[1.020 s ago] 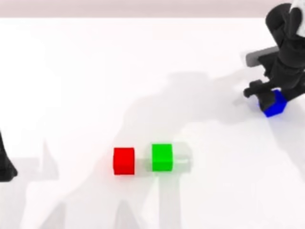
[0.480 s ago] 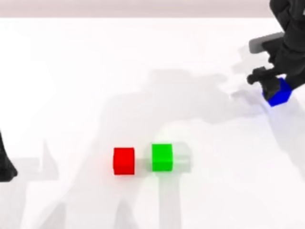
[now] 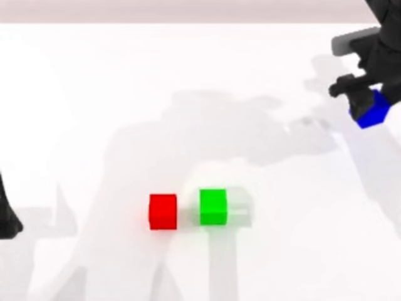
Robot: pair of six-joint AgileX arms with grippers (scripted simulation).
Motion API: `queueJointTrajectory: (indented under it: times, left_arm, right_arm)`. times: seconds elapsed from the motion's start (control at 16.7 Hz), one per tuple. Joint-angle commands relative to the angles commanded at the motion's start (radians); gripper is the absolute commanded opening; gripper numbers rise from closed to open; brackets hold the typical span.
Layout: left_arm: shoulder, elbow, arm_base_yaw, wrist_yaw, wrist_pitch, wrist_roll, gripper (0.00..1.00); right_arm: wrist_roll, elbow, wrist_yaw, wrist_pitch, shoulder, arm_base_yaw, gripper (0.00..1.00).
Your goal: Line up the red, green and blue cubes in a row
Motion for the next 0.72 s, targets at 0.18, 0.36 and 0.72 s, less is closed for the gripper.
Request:
queueJointTrajectory:
  times: [0.18,0.36,0.72]
  left_arm:
    - [0.000,0.000,0.000,0.000,0.000,0.000,1.00]
    - [0.000,0.000,0.000,0.000,0.000,0.000,1.00]
    - [0.000,0.000,0.000,0.000,0.000,0.000,1.00]
  right_arm:
    - [0.068,-0.033,0.000,0.008,-0.027,0.045,0.00]
    - [0.215,-0.108,0.000,0.025,-0.087,0.131,0.00]
    - [0.628,-0.316,-0.001,0.066,-0.241,0.353,0.00]
